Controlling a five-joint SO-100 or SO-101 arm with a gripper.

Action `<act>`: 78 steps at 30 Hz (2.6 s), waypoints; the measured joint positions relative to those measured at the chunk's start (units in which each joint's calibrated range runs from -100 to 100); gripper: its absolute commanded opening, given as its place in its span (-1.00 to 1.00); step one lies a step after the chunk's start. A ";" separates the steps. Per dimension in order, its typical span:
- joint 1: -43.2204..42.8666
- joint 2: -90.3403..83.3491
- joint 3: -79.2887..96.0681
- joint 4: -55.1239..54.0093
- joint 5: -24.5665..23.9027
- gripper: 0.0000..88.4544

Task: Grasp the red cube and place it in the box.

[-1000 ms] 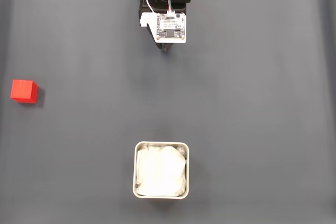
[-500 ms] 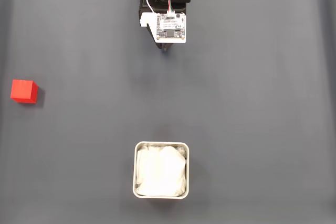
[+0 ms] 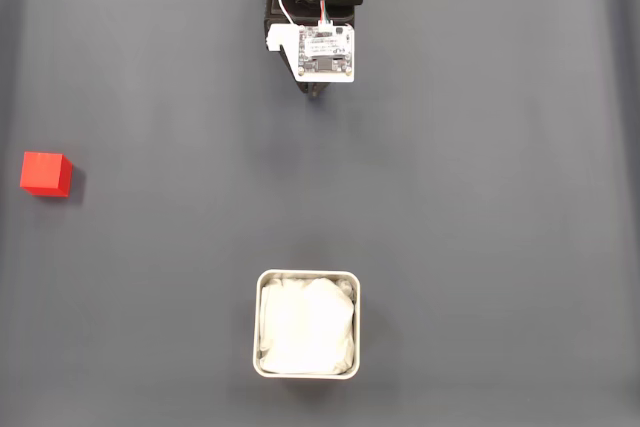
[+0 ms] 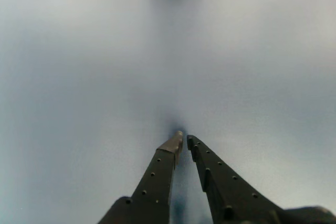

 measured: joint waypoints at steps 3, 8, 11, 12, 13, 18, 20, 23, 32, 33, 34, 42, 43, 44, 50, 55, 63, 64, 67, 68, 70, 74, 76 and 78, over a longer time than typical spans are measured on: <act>0.22 2.08 -3.07 -5.81 -0.15 -1.00; 0.22 11.38 -18.26 -11.54 0.24 -1.00; 0.00 19.54 -32.10 -12.25 0.24 -1.00; 0.00 22.32 -36.98 -12.25 0.24 -1.00; 0.00 24.92 -41.59 -12.25 0.24 -1.00; 0.00 36.39 -61.21 -11.61 0.24 -1.00; 0.00 39.51 -66.27 -10.82 0.29 -1.00; 0.07 43.51 -71.88 -8.67 0.63 -1.00; 7.94 53.84 -82.73 -2.70 1.03 -1.00; 9.05 54.62 -83.45 -2.70 1.03 -1.00; 10.09 55.49 -84.18 -2.47 1.03 -1.00; 18.18 61.22 -87.61 -2.23 1.03 -1.00; 18.99 61.83 -87.97 -2.23 1.03 -1.00; 19.81 62.35 -88.43 -2.23 1.03 -1.00; 24.33 66.26 -90.69 -2.23 1.03 -1.00; 27.52 70.00 -93.22 -2.23 1.03 -0.99; 31.90 74.42 -94.03 -4.06 1.03 -0.98; 32.42 75.03 -94.03 -4.53 1.03 -0.98; 33.75 76.51 -94.03 -5.89 1.03 -0.98; 34.20 77.03 -94.03 -6.21 1.03 -0.98; 35.01 78.07 -94.03 -6.92 1.03 -0.95; 36.57 80.24 -94.03 -8.51 0.78 -0.85; 37.39 81.20 -94.03 -9.39 0.54 -0.81; 38.06 82.33 -94.03 -10.02 0.49 -0.77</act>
